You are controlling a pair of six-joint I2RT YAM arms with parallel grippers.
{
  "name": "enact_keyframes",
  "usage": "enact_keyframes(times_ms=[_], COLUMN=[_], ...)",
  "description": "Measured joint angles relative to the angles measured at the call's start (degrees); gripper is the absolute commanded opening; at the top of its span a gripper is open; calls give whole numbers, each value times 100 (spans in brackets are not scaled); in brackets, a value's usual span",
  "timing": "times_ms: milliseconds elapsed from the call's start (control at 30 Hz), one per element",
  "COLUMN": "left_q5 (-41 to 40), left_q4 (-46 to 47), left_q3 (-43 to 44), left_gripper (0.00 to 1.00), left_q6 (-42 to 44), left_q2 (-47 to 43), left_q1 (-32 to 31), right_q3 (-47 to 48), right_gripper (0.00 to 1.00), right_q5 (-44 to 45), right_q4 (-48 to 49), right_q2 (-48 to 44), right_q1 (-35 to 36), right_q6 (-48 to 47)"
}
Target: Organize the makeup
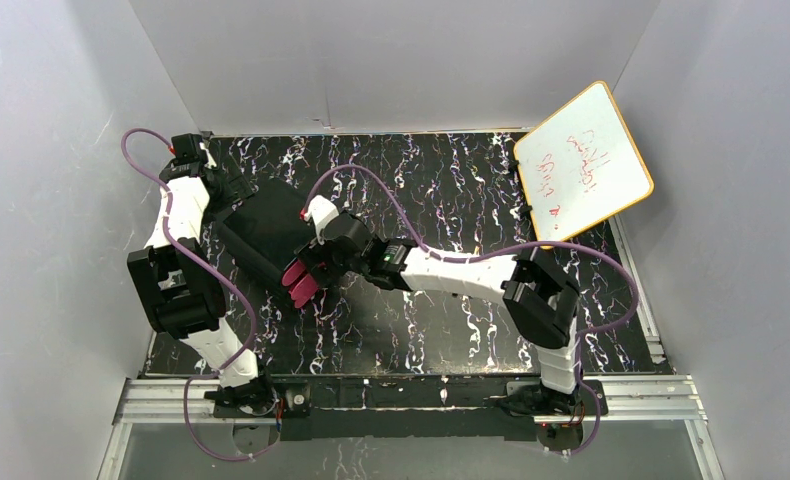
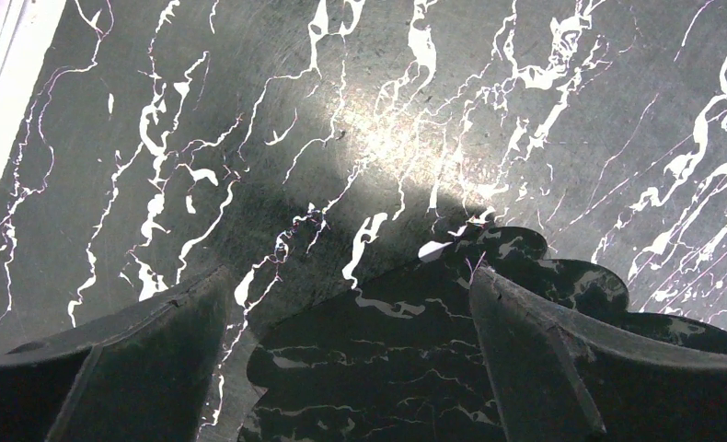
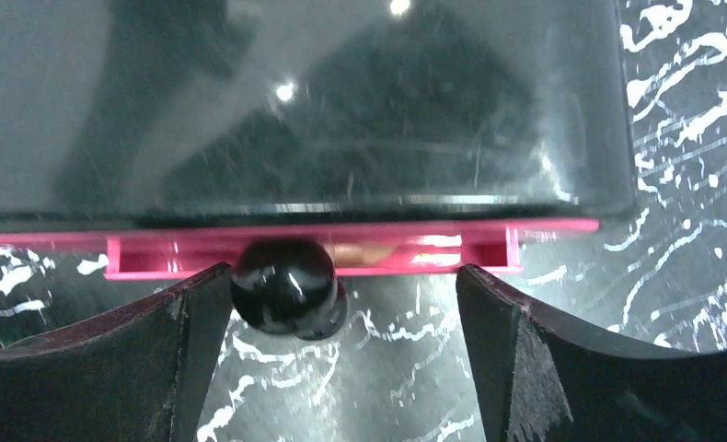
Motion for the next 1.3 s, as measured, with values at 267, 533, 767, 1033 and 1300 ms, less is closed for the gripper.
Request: enact_keyframes(times_ms=[267, 533, 767, 1033, 1300], left_q5=[0, 9, 26, 26, 28], left_q4=[129, 136, 127, 127, 125], left_q3=[0, 0, 0, 0, 7], left_gripper=[98, 98, 98, 98, 98], left_q6=[-9, -7, -4, -4, -4], left_q2=[0, 0, 0, 0, 13], left_q1=[2, 0, -2, -4, -4], right_q3=[-61, -686, -1808, -2586, -2562], right_gripper=[99, 99, 93, 79, 70], right_q5=[-35, 63, 133, 68, 39], right_q4=[621, 1287, 1869, 2479, 2857], right_q2=[380, 291, -782, -951, -402], right_q1=[26, 28, 31, 76, 170], right_q6=[149, 177, 214, 507, 619])
